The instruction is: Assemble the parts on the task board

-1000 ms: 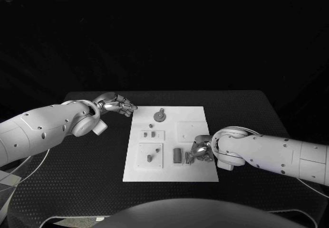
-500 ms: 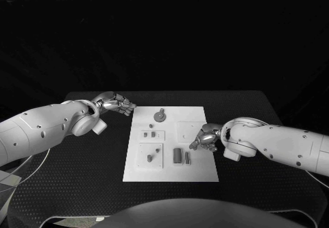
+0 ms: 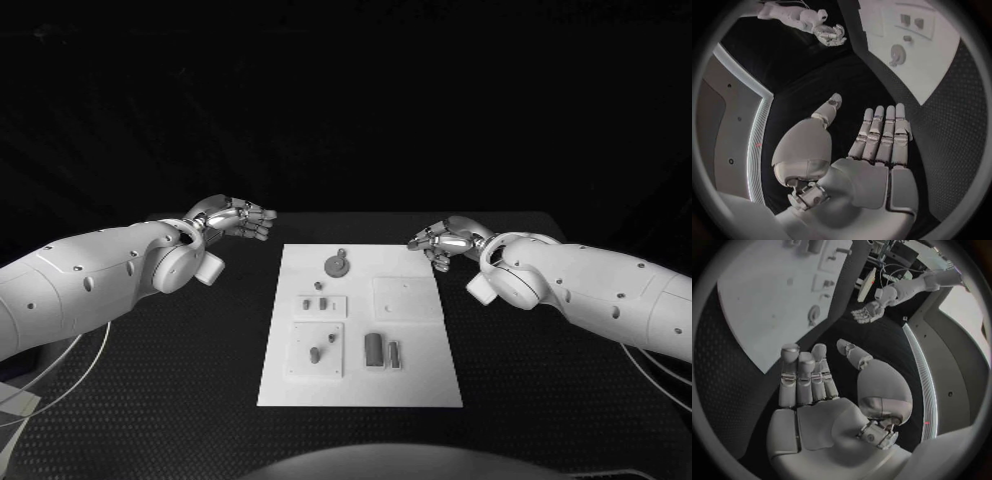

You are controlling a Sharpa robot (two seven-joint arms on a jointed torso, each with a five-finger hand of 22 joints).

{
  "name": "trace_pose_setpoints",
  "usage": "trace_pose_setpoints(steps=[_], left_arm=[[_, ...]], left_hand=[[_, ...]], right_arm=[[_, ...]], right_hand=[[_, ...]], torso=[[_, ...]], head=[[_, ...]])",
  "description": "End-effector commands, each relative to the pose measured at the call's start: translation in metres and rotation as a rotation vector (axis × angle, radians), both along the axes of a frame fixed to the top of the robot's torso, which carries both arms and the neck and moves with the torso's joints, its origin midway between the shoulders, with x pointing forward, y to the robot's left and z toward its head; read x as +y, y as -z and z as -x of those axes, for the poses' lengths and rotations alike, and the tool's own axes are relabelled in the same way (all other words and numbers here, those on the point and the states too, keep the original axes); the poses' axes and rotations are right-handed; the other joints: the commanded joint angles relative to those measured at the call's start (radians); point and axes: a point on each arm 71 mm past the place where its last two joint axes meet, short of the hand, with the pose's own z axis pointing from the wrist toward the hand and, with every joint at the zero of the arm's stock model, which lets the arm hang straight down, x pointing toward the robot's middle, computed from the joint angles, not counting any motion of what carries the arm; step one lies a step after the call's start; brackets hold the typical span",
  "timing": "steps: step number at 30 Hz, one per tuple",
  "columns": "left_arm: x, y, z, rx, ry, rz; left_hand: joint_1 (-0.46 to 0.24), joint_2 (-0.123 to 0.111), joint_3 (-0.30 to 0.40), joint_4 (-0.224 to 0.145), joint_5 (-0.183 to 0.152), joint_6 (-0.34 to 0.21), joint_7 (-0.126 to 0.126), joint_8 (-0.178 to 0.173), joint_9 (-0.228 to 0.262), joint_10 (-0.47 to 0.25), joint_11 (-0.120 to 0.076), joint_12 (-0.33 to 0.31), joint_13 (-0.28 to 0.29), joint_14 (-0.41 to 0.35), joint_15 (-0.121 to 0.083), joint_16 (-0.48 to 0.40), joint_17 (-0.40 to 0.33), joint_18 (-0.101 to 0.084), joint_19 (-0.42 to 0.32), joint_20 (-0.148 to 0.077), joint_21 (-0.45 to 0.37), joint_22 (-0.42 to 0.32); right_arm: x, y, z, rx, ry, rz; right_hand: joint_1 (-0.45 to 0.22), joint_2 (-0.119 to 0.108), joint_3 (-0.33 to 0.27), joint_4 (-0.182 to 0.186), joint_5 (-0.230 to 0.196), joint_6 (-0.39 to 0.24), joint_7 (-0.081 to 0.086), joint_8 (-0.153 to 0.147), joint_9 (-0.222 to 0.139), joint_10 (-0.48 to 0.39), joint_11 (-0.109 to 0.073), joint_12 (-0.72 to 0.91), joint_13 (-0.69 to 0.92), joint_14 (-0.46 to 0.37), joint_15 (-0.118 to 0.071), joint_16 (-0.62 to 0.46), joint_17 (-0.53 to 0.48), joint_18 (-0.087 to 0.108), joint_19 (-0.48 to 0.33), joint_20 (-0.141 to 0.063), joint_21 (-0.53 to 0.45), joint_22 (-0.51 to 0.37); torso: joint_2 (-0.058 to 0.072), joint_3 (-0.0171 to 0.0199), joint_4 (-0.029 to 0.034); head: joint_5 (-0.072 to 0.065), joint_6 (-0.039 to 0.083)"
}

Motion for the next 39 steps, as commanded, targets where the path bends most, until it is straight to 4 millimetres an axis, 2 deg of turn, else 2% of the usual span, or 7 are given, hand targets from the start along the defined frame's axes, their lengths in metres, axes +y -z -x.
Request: trace_pose_setpoints(steps=[1, 7, 9, 21, 36, 37, 39], left_arm=[[0.0, -0.009, -0.006, -0.04, -0.063, 0.072], [-0.005, -0.019, -0.015, -0.064, -0.068, 0.09], [-0.008, -0.021, -0.019, -0.072, -0.076, 0.1], [-0.029, -0.026, -0.034, -0.115, -0.065, 0.145], [-0.038, -0.019, -0.034, -0.107, -0.029, 0.137], [-0.032, -0.018, -0.035, -0.095, -0.06, 0.121], [-0.033, -0.017, -0.034, -0.096, -0.062, 0.124]], left_hand=[[-0.001, 0.008, 0.0, -0.008, 0.0, -0.007, -0.004, -0.008, -0.002, -0.014, -0.002, -0.005, -0.003, -0.001, -0.008, -0.007, -0.002, -0.016, -0.001, -0.007, 0.005, -0.002], [0.001, 0.006, -0.002, -0.013, 0.0, -0.031, -0.006, -0.022, -0.009, -0.066, -0.007, -0.008, -0.013, -0.022, -0.01, -0.02, -0.008, -0.029, -0.016, -0.01, 0.0, -0.01], [0.001, 0.006, -0.003, -0.015, 0.0, -0.045, -0.012, -0.028, -0.011, -0.103, -0.012, -0.008, -0.014, -0.038, -0.009, -0.03, -0.013, -0.039, -0.035, -0.009, -0.002, -0.018], [-0.004, 0.018, -0.016, -0.018, 0.0, -0.089, -0.029, -0.043, -0.014, -0.17, -0.023, -0.005, -0.011, -0.09, -0.007, -0.057, -0.022, -0.078, -0.112, -0.006, 0.0, -0.042], [-0.01, 0.029, -0.028, -0.024, 0.0, -0.099, -0.025, -0.043, -0.011, -0.181, -0.02, -0.004, -0.01, -0.102, 0.004, -0.061, -0.022, -0.085, -0.126, -0.006, 0.001, -0.049], [-0.909, 0.093, -0.393, 0.222, -0.049, -0.731, -0.156, -0.303, -0.483, -0.952, -0.139, -0.069, -0.078, -0.695, -0.176, -0.358, -0.441, -0.085, -0.799, -0.105, -0.066, -0.647], [-0.909, 0.093, -0.393, 0.222, -0.049, -0.731, -0.156, -0.303, -0.483, -0.952, -0.139, -0.069, -0.078, -0.695, -0.176, -0.358, -0.441, -0.085, -0.799, -0.105, -0.066, -0.647]], right_arm=[[-0.005, -0.013, -0.012, -0.109, 0.047, -0.155], [-0.004, -0.025, -0.033, -0.144, 0.086, -0.227], [-0.005, -0.03, -0.04, -0.156, 0.113, -0.256], [0.0, -0.024, -0.048, -0.145, 0.149, -0.359], [-0.004, -0.013, -0.043, -0.108, 0.143, -0.377], [-0.005, -0.013, -0.044, -0.114, 0.169, -0.348], [-0.004, -0.013, -0.044, -0.116, 0.17, -0.351]], right_hand=[[0.002, 0.009, 0.0, -0.009, 0.0, -0.005, 0.015, -0.003, -0.001, -0.037, 0.01, -0.026, -0.022, -0.042, 0.009, -0.031, -0.017, 0.049, -0.042, 0.02, -0.031, -0.011], [0.004, 0.022, 0.018, -0.015, -0.001, -0.065, 0.047, -0.017, -0.015, -0.142, 0.056, -0.184, -0.181, -0.16, 0.065, -0.233, -0.128, 0.029, -0.192, 0.091, -0.179, -0.086], [0.018, 0.037, 0.032, -0.024, -0.005, -0.101, 0.046, -0.015, -0.034, -0.111, 0.098, -0.382, -0.397, -0.177, 0.15, -0.468, -0.276, 0.016, -0.286, 0.147, -0.32, -0.181], [0.018, 0.082, 0.001, -0.004, 0.0, -0.18, 0.049, -0.007, -0.096, -0.141, 0.133, -0.611, -0.657, -0.376, 0.242, -0.87, -0.462, -0.026, -0.543, 0.237, -0.564, -0.322], [0.009, 0.083, -0.041, 0.016, 0.001, -0.199, 0.054, 0.011, -0.122, -0.133, 0.143, -0.687, -0.746, -0.412, 0.259, -0.927, -0.525, -0.048, -0.641, 0.251, -0.601, -0.306], [-0.832, 0.099, -0.63, 0.206, -0.302, -0.901, -0.142, -0.179, -0.659, -1.009, -0.038, -0.902, -0.893, -1.093, 0.067, -1.231, -1.008, -0.208, -1.1, 0.023, -0.908, -1.301], [-0.832, 0.099, -0.63, 0.206, -0.302, -0.901, -0.142, -0.179, -0.659, -1.009, -0.038, -0.902, -0.893, -1.093, 0.067, -1.231, -1.008, -0.208, -1.1, 0.023, -0.908, -1.301]], torso=[[-0.011, 0.0006, -0.0013], [-0.026, 0.0026, -0.0029], [-0.032, 0.0039, -0.0023], [-0.051, 0.0129, -0.0044], [-0.067, 0.0326, -0.0136], [-0.063, 0.0272, -0.0108], [-0.063, 0.0266, -0.0112]], head=[[0.004, 0.048], [0.014, 0.134], [0.019, 0.165], [0.062, 0.289], [0.063, 0.289], [0.064, 0.296], [0.062, 0.293]])
